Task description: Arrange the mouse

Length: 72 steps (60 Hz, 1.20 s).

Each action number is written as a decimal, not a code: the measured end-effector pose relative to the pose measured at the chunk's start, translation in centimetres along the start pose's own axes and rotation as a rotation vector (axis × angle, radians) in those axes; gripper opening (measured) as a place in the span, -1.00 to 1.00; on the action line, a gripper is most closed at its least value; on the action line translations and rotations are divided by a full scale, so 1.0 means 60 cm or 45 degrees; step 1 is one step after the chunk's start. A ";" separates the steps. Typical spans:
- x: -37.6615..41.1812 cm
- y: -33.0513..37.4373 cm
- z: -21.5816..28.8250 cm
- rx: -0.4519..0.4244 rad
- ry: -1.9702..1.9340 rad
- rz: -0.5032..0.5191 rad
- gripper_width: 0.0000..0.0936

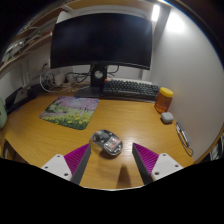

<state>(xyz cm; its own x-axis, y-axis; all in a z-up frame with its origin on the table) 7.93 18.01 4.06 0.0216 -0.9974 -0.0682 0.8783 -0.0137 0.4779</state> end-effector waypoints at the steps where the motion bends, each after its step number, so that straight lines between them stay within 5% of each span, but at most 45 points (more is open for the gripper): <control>1: 0.000 -0.006 -0.001 0.005 0.002 -0.001 0.84; 33: -0.045 -0.140 0.009 0.093 -0.039 -0.095 0.83; 40: -0.035 -0.144 0.006 0.103 -0.073 -0.080 0.00; 54: -0.037 -0.141 0.038 0.096 -0.049 -0.149 -0.30; 72: 0.072 -0.164 0.230 0.005 -0.153 -0.069 -0.30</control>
<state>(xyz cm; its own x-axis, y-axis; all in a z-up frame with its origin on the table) -7.24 12.88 11.14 -0.0835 -0.9964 0.0111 0.8747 -0.0680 0.4798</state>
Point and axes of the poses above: the point between the fingertips, and its own axes, seen from behind it with the camera up: x to the left, z up, y backward, against the way the camera looks, the point moved 3 cm from there along y, backward, against the way the camera looks, and after that the axes turned 9 degrees about -x, right-handed, at the moved point
